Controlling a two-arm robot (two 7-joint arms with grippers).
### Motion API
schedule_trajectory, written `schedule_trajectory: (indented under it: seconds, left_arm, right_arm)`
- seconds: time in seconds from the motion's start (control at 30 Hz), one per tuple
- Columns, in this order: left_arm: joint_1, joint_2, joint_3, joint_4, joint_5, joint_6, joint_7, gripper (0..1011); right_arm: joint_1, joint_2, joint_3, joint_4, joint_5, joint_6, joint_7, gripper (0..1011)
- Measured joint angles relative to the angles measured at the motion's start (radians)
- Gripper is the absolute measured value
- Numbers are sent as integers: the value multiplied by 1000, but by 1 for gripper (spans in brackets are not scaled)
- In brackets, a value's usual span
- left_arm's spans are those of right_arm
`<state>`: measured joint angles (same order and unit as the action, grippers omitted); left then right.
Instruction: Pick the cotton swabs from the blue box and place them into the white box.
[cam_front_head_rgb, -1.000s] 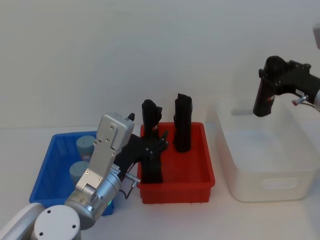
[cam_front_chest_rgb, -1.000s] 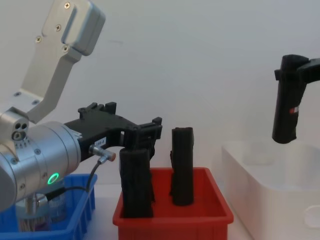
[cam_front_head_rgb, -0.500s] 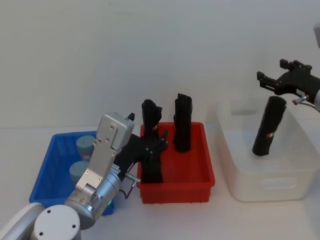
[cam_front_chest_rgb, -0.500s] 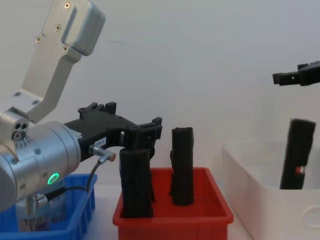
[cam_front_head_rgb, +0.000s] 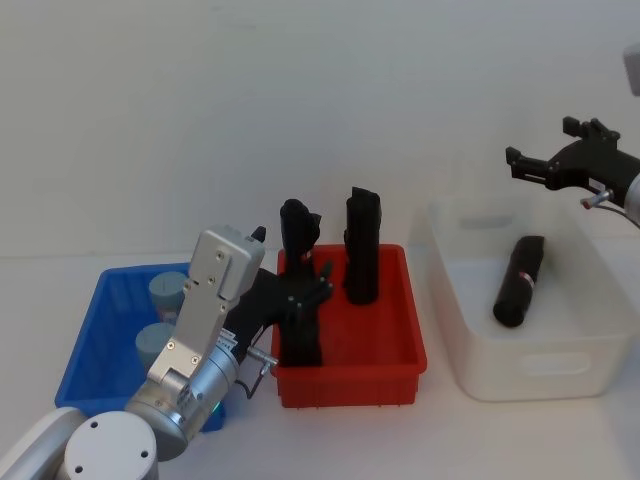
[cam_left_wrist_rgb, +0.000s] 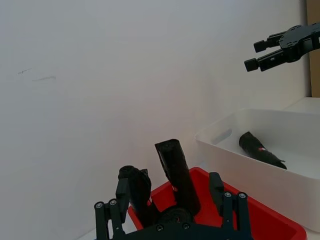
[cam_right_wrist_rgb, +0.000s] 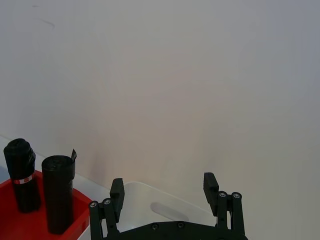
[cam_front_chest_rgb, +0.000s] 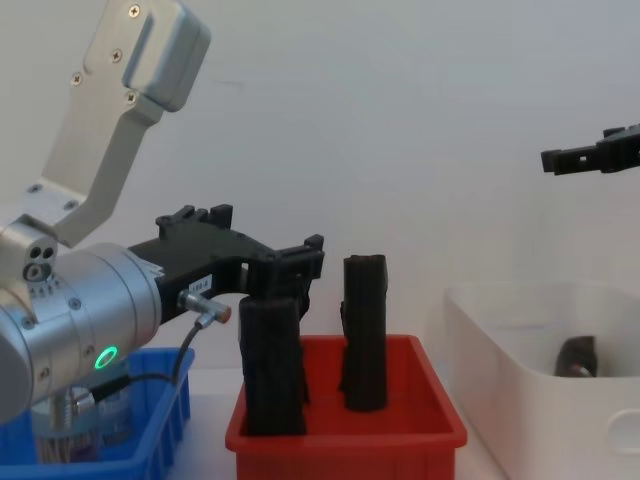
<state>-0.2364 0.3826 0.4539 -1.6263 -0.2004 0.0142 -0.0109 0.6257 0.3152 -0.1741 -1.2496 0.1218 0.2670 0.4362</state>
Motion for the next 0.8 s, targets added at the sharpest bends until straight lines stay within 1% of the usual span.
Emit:
schedule_trajectory:
  seconds: [0.2, 0.4, 0.5, 0.6, 0.63, 0.7, 0.73, 0.8]
  left_arm:
    - [12, 14, -5, -19, -1, 16, 13, 1003]
    - [52, 53, -21, -75, -20, 57, 61, 1003]
    - [84, 84, -33, -115, -38, 86, 101, 1003]
    - [108, 108, -41, -143, -54, 106, 135, 1003]
    - [128, 126, -49, -163, -66, 115, 154, 1003]
    - [145, 143, -55, -179, -80, 123, 174, 1003]
    - [163, 159, -63, -194, -98, 131, 198, 1003]
    - [183, 177, -71, -209, -114, 136, 215, 1003]
  right_arm:
    - [0, 0, 0, 1, 1, 1, -1, 1002]
    - [1, 0, 0, 1, 1, 2, -1, 1002]
    - [1, 0, 0, 2, 2, 2, -2, 1002]
    - [1, 0, 0, 2, 2, 2, -2, 1002]
    - [1, 0, 0, 2, 2, 3, -2, 1002]
    - [1, 0, 0, 2, 2, 3, -2, 1002]
    - [1, 0, 0, 2, 2, 3, -2, 1002]
    - [1, 0, 0, 2, 2, 3, -2, 1002]
